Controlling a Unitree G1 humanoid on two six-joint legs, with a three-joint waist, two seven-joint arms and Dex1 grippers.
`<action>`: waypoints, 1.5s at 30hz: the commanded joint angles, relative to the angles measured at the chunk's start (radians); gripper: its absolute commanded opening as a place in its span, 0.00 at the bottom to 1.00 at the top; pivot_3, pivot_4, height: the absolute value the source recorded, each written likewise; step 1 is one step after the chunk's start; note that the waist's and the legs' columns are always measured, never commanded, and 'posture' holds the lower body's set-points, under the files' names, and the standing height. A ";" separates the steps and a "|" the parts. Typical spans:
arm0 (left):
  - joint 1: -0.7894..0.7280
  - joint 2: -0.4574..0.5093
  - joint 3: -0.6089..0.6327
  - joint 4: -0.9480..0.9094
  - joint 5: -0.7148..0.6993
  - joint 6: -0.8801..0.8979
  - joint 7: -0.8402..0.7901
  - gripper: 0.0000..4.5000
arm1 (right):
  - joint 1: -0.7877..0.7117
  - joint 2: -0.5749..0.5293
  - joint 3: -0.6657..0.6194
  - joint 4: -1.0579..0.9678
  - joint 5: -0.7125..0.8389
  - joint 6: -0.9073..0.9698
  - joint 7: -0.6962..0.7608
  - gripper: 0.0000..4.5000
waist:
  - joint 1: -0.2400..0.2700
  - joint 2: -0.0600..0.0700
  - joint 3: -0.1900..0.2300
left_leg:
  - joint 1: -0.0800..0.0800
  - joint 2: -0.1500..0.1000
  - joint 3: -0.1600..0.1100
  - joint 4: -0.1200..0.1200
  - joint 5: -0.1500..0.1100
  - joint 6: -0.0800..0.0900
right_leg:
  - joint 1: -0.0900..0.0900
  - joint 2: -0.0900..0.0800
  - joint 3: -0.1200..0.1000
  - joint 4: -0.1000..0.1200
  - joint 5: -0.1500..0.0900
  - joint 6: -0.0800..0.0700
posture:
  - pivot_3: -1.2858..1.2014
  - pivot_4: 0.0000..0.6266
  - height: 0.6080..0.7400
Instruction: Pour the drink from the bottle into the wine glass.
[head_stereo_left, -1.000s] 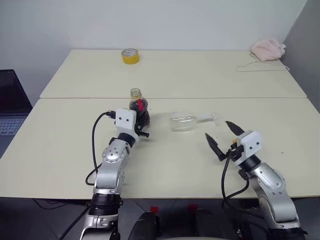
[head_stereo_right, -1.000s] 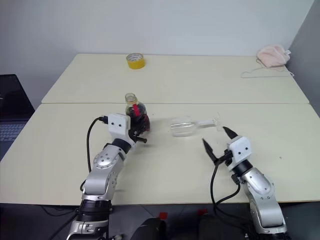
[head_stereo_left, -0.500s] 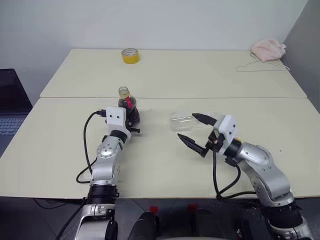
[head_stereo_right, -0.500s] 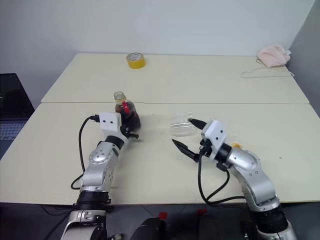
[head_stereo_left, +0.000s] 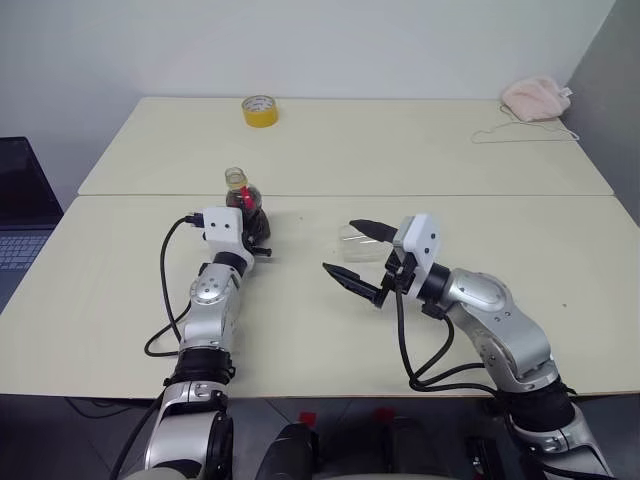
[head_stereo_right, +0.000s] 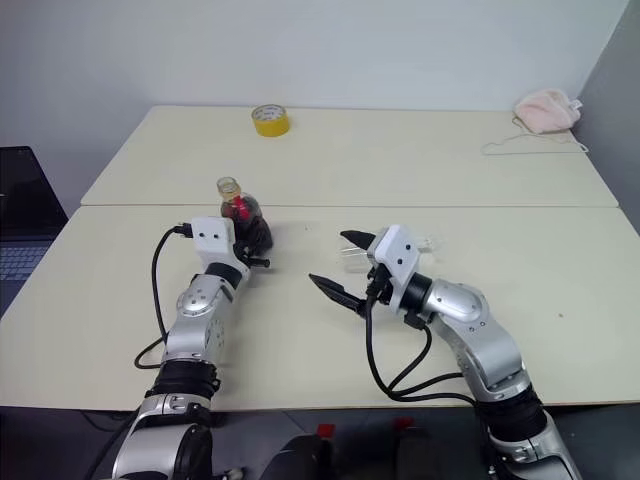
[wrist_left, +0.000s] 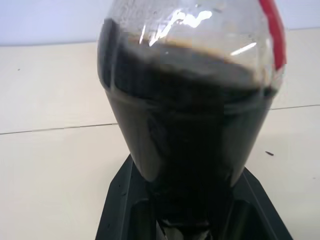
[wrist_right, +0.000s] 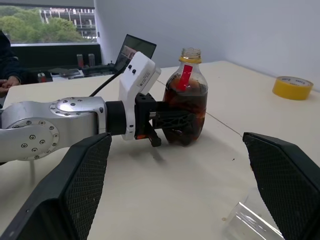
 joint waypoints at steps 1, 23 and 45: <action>-0.017 0.022 0.011 -0.003 -0.007 -0.031 -0.005 0.19 | -0.016 0.006 0.005 -0.021 -0.004 0.012 -0.004 1.00 | 0.000 0.000 0.000 | 0.000 0.000 0.000 0.000 0.000 0.000 | 0.000 0.000 0.000 0.000 0.000 0.000 | 0.52 0.24 1.00; 0.103 0.022 0.012 -0.120 -0.055 -0.019 -0.065 0.99 | -0.017 -0.017 -0.024 -0.018 -0.014 0.020 0.008 1.00 | 0.000 0.000 0.000 | 0.000 0.000 0.000 0.000 0.000 0.000 | 0.000 0.000 0.000 0.000 0.000 0.000 | 0.52 0.24 1.00; 0.489 0.144 -0.081 -0.864 -0.154 0.326 -0.212 0.99 | 0.208 -0.160 -0.192 -0.001 -0.218 -0.246 -0.090 1.00 | 0.003 0.000 0.000 | 0.000 0.000 0.001 0.000 0.000 0.000 | 0.001 0.000 0.002 -0.001 0.000 0.000 | 0.52 0.24 1.00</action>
